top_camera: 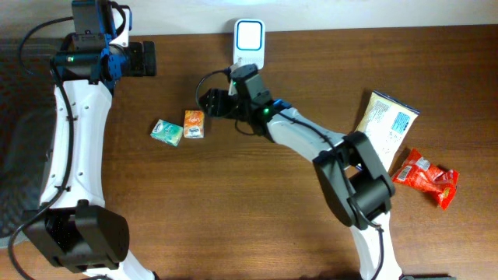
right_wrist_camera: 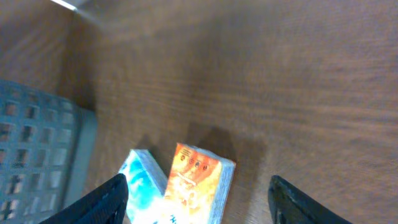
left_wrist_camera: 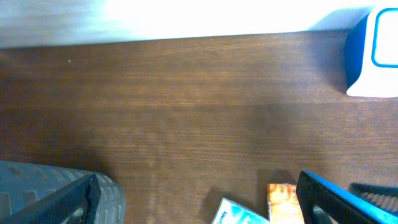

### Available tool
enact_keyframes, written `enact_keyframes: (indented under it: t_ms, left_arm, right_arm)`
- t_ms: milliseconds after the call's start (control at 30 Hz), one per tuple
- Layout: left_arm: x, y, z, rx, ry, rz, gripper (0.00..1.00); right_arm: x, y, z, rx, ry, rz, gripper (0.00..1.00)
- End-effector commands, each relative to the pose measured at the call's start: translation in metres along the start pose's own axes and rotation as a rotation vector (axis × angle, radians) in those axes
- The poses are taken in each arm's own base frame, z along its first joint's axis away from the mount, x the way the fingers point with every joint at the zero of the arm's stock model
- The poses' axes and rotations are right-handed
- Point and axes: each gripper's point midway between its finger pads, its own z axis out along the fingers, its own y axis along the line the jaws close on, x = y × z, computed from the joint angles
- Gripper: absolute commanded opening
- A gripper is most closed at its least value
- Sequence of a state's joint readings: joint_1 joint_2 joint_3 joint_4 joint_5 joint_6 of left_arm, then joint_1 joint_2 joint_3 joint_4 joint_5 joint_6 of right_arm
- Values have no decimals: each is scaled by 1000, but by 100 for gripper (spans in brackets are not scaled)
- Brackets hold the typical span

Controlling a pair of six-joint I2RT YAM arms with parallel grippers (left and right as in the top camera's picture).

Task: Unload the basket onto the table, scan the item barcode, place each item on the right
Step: 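Carry the bag right and drop it beside the red bag, then reach the right gripper left and grasp the orange pack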

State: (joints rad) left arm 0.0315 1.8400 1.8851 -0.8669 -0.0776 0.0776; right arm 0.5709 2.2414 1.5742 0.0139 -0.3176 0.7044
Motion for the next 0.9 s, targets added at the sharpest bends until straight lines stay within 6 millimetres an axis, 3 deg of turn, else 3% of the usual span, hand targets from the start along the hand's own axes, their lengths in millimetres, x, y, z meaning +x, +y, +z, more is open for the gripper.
enact_keyframes:
  t_ms: [0,133,333,867]
  left_arm:
    - [-6,0,-10,8,-25,-5,99]
    - [-6,0,-10,8,-25,-5,99]
    - [-5,0,-9,8,-24,-5,99]
    - [-5,0,-9,8,-24,-5,99]
  right_arm:
    - [17,-12,18,59,1,11,67]
    - [24,-11,26,46,2,3,49]
    - [47,-16,40,50,51,33,35]
    - [73,-12,48,18,131,7,25]
